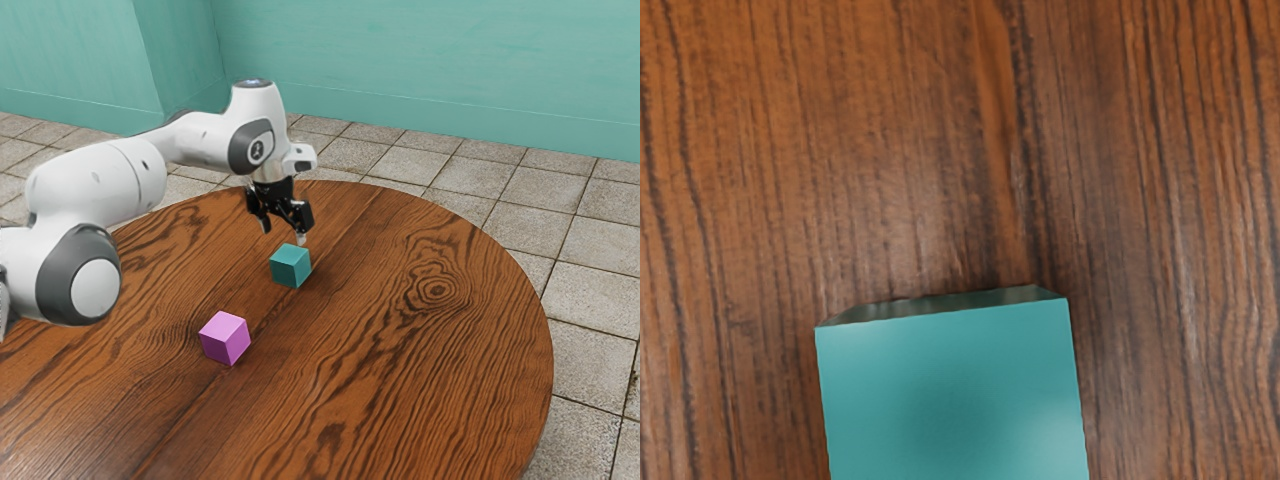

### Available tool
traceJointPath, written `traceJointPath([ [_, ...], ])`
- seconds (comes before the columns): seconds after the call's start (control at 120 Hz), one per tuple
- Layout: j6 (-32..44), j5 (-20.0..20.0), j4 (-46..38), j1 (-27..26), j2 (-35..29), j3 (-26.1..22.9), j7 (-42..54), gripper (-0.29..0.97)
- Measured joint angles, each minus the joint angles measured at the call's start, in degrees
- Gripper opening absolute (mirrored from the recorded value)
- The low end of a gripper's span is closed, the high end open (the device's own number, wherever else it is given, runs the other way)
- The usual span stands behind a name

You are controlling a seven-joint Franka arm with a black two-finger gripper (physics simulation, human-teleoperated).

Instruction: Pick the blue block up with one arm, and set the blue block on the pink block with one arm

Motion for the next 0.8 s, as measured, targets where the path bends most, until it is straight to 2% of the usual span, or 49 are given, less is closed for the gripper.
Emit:
traceJointPath([
  [0.8,2.6,-1.4,5.3,0.1,7.1,0.2,10.8,0.68],
])
